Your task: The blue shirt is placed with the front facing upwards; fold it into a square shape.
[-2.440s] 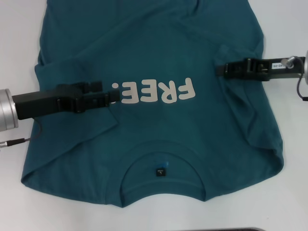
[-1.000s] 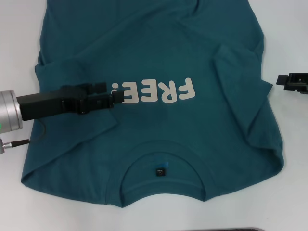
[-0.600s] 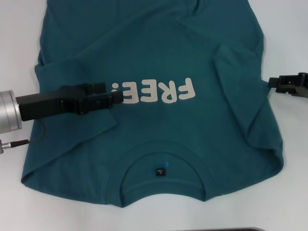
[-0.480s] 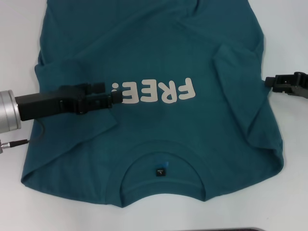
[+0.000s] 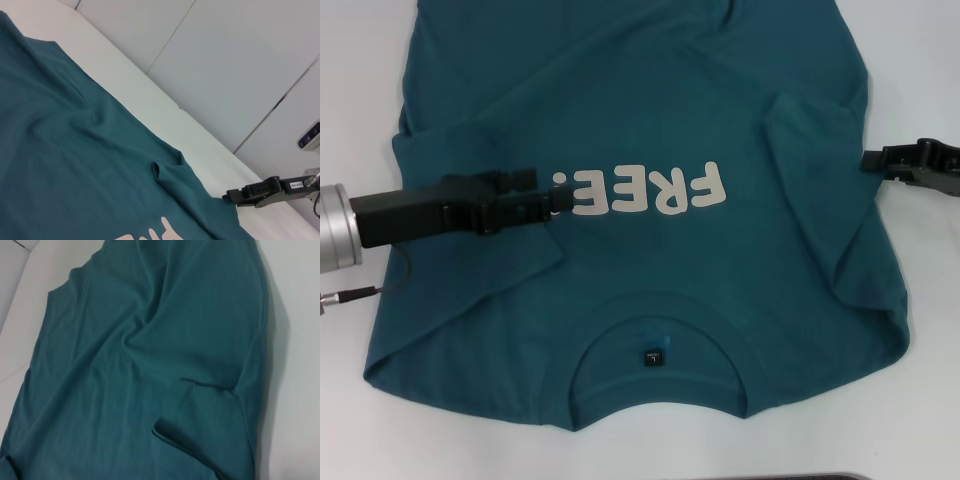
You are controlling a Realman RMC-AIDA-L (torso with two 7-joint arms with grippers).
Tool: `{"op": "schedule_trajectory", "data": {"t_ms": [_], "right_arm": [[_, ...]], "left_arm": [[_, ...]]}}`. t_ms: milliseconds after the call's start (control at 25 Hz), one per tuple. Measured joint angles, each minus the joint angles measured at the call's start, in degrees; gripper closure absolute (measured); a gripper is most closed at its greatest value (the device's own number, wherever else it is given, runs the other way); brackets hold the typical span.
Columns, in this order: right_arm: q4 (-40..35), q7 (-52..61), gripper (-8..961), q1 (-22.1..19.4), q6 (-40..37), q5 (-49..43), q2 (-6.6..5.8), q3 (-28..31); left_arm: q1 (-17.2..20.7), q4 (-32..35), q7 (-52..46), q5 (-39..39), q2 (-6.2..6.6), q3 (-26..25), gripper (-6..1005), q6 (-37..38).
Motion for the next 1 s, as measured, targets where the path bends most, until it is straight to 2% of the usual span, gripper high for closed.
{"op": "schedule_trajectory", "data": {"t_ms": [240, 360, 800, 1000], "right_arm": [[-0.08, -0.01, 685, 0.17, -0.36, 0.01, 0.17, 0.00], [-0.08, -0.01, 880, 0.18, -0.39, 0.00, 0.17, 0.00], [-0.02, -1.59, 942, 0.51, 2.70, 1.08, 0.21, 0.05], [-0.05, -4.23, 943, 2.51, 6.97, 2.66, 1.16, -0.07]], "left_arm": [[-0.06, 0.00, 0.00, 0.00, -0.01, -0.14, 141, 0.00], [-0.10, 0.00, 0.00, 0.00, -0.01, -0.20, 142, -0.01], [-0.11, 0.00, 0.00, -0.02, -0.01, -0.23, 141, -0.01], [-0.13, 0.00, 0.00, -0.23, -0.01, -0.26, 142, -0.01]]}}
